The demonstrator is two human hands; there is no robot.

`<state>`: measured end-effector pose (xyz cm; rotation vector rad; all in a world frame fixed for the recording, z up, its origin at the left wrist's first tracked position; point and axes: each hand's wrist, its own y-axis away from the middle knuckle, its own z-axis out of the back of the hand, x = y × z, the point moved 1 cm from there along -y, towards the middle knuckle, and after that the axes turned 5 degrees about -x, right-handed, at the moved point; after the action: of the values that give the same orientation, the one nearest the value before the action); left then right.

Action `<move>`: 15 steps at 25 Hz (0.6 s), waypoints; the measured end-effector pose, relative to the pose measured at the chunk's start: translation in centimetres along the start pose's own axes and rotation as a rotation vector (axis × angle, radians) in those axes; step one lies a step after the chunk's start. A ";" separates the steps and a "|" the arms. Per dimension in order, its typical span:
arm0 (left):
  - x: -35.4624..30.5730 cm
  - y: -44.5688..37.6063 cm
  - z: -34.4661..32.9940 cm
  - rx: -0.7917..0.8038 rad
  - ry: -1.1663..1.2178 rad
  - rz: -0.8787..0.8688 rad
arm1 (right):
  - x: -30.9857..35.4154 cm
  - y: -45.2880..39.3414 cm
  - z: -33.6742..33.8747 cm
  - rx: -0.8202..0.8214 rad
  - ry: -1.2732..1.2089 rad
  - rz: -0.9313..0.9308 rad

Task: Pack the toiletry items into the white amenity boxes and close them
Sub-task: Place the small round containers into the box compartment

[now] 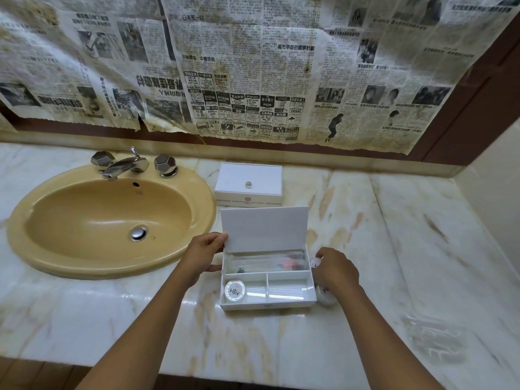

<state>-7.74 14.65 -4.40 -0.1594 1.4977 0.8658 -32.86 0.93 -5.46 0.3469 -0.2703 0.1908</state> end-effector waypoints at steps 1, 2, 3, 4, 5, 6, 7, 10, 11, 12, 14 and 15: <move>0.0 0.0 0.0 0.001 0.000 -0.001 | 0.1 0.0 0.3 -0.011 -0.008 -0.002; 0.0 0.0 0.0 0.002 -0.001 0.000 | 0.3 0.1 0.8 -0.027 -0.016 0.000; 0.0 0.0 0.0 0.002 -0.002 0.000 | 0.5 0.2 1.5 -0.050 -0.025 0.005; 0.0 0.0 0.0 0.003 -0.003 0.000 | 0.9 0.3 2.1 -0.080 -0.033 0.012; 0.0 0.0 0.0 0.004 -0.003 0.000 | 1.2 0.5 2.9 -0.115 -0.040 0.021; 0.0 0.0 0.0 0.004 -0.004 0.000 | 1.7 0.8 3.6 -0.156 -0.050 0.032; 0.0 0.0 0.0 0.004 -0.004 0.001 | 2.2 1.1 4.2 -0.194 -0.067 0.045; 0.0 -0.1 0.0 0.002 -0.009 0.000 | 4.1 2.4 5.2 -0.264 -0.124 0.113; 0.1 -0.1 0.0 0.001 -0.012 -0.001 | 4.9 2.9 5.2 -0.262 -0.133 0.142; 0.1 -0.1 0.0 -0.001 -0.013 -0.002 | 5.7 3.4 4.9 -0.247 -0.134 0.174; 0.0 -0.1 0.0 0.000 -0.010 -0.001 | 7.2 4.7 4.0 -0.191 -0.112 0.246; 0.1 0.0 0.0 0.002 -0.007 0.000 | 7.9 5.3 3.4 -0.160 -0.094 0.286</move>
<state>-7.70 14.66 -4.46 -0.1544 1.4918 0.8636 -27.33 5.75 1.55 0.1571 -0.4260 0.4325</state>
